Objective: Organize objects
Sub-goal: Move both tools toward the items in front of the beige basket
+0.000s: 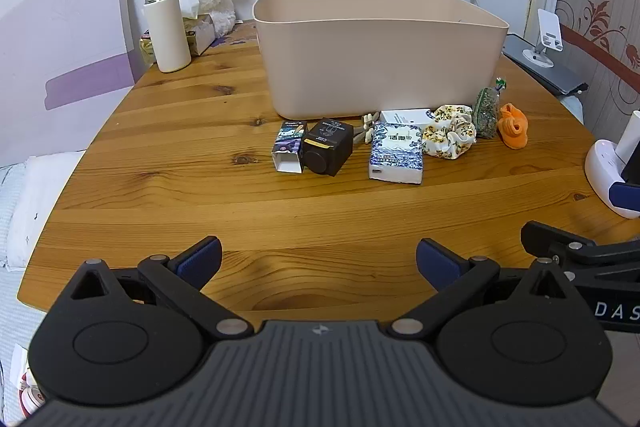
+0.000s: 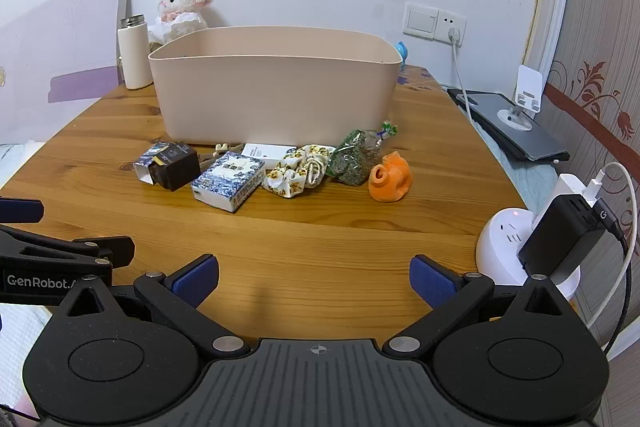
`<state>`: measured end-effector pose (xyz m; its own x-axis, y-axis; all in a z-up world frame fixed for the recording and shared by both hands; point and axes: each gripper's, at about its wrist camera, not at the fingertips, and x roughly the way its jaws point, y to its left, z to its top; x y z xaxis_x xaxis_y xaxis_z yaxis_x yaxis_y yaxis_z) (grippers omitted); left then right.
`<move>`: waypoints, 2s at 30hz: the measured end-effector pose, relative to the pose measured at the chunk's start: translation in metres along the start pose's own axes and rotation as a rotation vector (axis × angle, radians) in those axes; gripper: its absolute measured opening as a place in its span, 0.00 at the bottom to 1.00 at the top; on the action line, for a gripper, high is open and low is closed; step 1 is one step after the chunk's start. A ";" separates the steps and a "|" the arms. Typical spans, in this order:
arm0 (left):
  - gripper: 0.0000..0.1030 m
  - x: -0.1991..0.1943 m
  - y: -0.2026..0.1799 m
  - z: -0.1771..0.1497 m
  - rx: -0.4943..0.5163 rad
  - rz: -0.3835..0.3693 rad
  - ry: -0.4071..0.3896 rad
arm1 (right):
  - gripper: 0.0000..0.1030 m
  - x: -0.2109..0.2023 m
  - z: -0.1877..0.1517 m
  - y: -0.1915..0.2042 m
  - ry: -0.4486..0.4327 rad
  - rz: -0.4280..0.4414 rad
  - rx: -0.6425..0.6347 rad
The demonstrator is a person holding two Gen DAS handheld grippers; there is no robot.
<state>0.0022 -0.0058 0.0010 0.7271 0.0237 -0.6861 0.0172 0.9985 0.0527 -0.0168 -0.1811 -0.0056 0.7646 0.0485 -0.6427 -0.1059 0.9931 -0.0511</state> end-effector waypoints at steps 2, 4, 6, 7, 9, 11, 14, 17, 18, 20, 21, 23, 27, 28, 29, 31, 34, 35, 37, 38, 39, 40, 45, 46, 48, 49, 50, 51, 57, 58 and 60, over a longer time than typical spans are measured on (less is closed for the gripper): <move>1.00 0.000 0.000 0.000 0.000 0.000 0.000 | 1.00 0.000 0.000 0.000 0.000 0.001 0.000; 1.00 0.000 -0.001 0.000 0.001 0.001 -0.001 | 1.00 0.000 0.000 0.000 0.002 0.001 -0.001; 1.00 0.000 0.000 0.000 0.001 0.002 -0.001 | 1.00 0.000 0.000 0.000 0.002 0.001 -0.003; 1.00 0.000 -0.001 0.001 0.002 0.004 -0.001 | 1.00 0.000 0.000 0.001 0.001 0.001 -0.004; 1.00 -0.001 -0.001 0.000 0.002 0.003 -0.001 | 1.00 -0.001 0.000 0.000 -0.001 0.003 -0.004; 1.00 -0.001 -0.001 0.000 -0.004 -0.003 0.003 | 1.00 -0.001 0.001 -0.001 -0.002 0.006 0.000; 1.00 -0.001 -0.001 0.001 -0.012 -0.012 0.007 | 1.00 -0.002 0.001 -0.001 -0.002 0.006 0.001; 1.00 -0.001 -0.001 0.000 -0.008 -0.010 0.006 | 1.00 -0.002 0.001 -0.002 0.000 0.005 0.002; 1.00 -0.001 -0.002 0.000 -0.007 -0.009 0.006 | 1.00 -0.002 0.001 -0.002 0.000 0.005 0.002; 1.00 -0.001 -0.002 0.000 -0.009 -0.012 0.008 | 1.00 -0.001 0.001 -0.001 0.000 0.004 0.000; 1.00 -0.001 -0.002 0.000 -0.009 -0.013 0.010 | 1.00 -0.001 0.001 -0.001 -0.001 0.004 0.000; 1.00 -0.001 -0.002 0.000 -0.007 -0.012 0.009 | 1.00 -0.001 0.001 -0.001 -0.001 0.004 0.001; 1.00 0.001 -0.002 0.000 -0.007 -0.011 0.008 | 1.00 -0.001 0.000 0.000 -0.001 -0.004 -0.004; 1.00 0.001 -0.002 0.000 -0.009 -0.012 0.010 | 1.00 0.000 0.000 0.000 0.000 -0.005 -0.005; 1.00 0.000 -0.002 0.000 -0.009 -0.011 0.011 | 1.00 0.000 0.000 -0.001 0.000 -0.006 -0.006; 1.00 0.000 -0.003 0.000 -0.007 -0.009 0.011 | 1.00 0.000 -0.001 -0.001 0.001 -0.006 -0.006; 1.00 0.001 -0.002 -0.001 -0.003 -0.007 0.009 | 1.00 0.001 -0.001 -0.002 0.004 -0.003 -0.001; 1.00 0.001 -0.002 -0.001 -0.004 -0.009 0.010 | 1.00 0.002 -0.001 -0.003 0.005 -0.002 0.001; 1.00 0.002 -0.002 -0.001 -0.009 -0.016 0.014 | 1.00 0.002 -0.001 -0.003 0.006 -0.003 0.000; 1.00 0.003 -0.002 -0.001 -0.011 -0.019 0.017 | 1.00 0.002 -0.001 -0.003 0.006 -0.005 -0.002; 1.00 0.004 -0.002 -0.001 -0.012 -0.021 0.019 | 1.00 0.002 -0.002 -0.003 0.007 -0.007 -0.004; 1.00 0.005 -0.002 -0.001 -0.011 -0.022 0.020 | 1.00 0.002 -0.002 -0.003 0.007 -0.008 -0.005; 1.00 0.006 -0.004 -0.002 -0.009 -0.019 0.021 | 1.00 0.005 -0.002 -0.003 0.013 -0.007 -0.004; 1.00 0.007 -0.004 -0.002 -0.011 -0.020 0.023 | 1.00 0.005 -0.002 -0.003 0.013 -0.007 -0.004; 1.00 0.008 -0.004 -0.002 -0.014 -0.021 0.026 | 1.00 0.005 -0.002 -0.003 0.013 -0.007 -0.004; 1.00 0.008 -0.004 -0.002 -0.013 -0.021 0.027 | 1.00 0.005 -0.002 -0.004 0.012 -0.007 -0.004; 1.00 0.009 -0.004 -0.002 -0.013 -0.019 0.027 | 1.00 0.006 -0.002 -0.004 0.013 -0.006 -0.004; 1.00 0.009 -0.004 -0.002 -0.012 -0.019 0.026 | 1.00 0.006 -0.002 -0.004 0.014 -0.005 -0.003; 1.00 0.014 -0.005 -0.002 -0.008 -0.016 0.030 | 1.00 0.012 -0.004 -0.005 0.022 -0.001 0.001; 1.00 0.015 -0.005 -0.001 -0.008 -0.016 0.031 | 1.00 0.013 -0.004 -0.005 0.024 -0.001 0.001; 1.00 0.017 -0.005 -0.001 -0.008 -0.016 0.034 | 1.00 0.015 -0.004 -0.005 0.028 0.000 0.002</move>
<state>0.0132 -0.0102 -0.0115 0.7028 0.0093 -0.7114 0.0228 0.9991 0.0357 -0.0072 -0.1856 -0.0176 0.7463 0.0456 -0.6640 -0.1048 0.9933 -0.0496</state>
